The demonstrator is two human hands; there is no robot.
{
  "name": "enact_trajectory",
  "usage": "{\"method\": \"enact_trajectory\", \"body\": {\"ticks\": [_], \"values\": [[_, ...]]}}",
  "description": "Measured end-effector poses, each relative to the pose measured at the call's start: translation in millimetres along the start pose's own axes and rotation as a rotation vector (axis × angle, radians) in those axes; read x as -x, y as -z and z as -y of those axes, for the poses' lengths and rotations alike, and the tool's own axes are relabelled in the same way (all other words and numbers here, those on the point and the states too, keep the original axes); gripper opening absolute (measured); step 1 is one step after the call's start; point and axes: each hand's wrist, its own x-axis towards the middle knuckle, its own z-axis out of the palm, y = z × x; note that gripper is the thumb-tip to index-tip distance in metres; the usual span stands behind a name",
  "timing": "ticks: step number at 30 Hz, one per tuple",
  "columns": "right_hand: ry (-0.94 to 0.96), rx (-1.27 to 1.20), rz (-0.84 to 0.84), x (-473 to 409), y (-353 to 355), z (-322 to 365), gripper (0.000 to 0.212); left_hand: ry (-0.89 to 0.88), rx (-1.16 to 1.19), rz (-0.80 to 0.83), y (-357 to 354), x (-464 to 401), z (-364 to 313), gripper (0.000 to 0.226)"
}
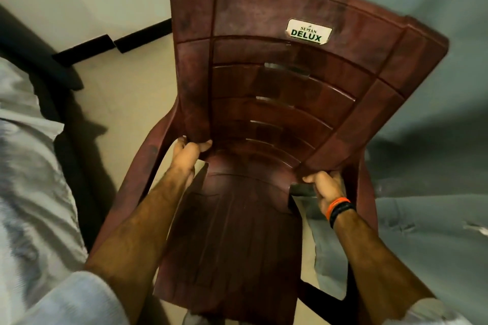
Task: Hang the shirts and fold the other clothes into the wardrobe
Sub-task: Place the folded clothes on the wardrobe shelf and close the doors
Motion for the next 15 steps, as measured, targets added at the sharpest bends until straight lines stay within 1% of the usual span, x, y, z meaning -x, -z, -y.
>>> {"method": "enact_trajectory", "body": {"ticks": [2,4,5,6,8,9,10,13,14,15], "values": [[0.053,0.082,0.088,-2.6,-6.5,4.4,0.041,-0.034,0.136,-0.060,8.6,2.4,1.2,0.053],[0.114,0.148,0.201,-6.7,-25.1,17.9,0.041,-0.068,0.218,-0.107,22.5,5.3,-2.0,0.042],[0.134,0.168,0.278,-8.4,-37.2,25.9,0.043,-0.072,0.231,-0.116,33.0,5.4,-4.4,0.041],[0.164,0.202,0.353,-13.3,-53.8,32.4,0.048,-0.076,0.246,-0.124,48.3,4.3,-9.1,0.044],[0.234,0.271,0.480,-14.5,-86.1,44.9,0.065,-0.075,0.234,-0.142,82.9,-3.4,-16.1,0.060],[0.266,0.291,0.532,-15.7,-102.0,49.4,0.070,-0.081,0.224,-0.152,99.9,-9.5,-17.2,0.066],[0.291,0.307,0.569,-17.8,-117.8,54.6,0.072,-0.087,0.235,-0.173,115.2,-15.4,-18.4,0.067],[0.343,0.393,0.686,-16.5,-178.1,65.5,0.078,-0.112,0.282,-0.252,159.0,-23.2,-23.6,0.048],[0.333,0.410,0.686,-18.4,-186.2,69.4,0.080,-0.104,0.272,-0.261,160.3,-22.8,-25.2,0.043],[0.331,0.435,0.691,-15.9,-201.4,72.8,0.084,-0.108,0.268,-0.285,167.7,-20.5,-29.1,0.044]]}}
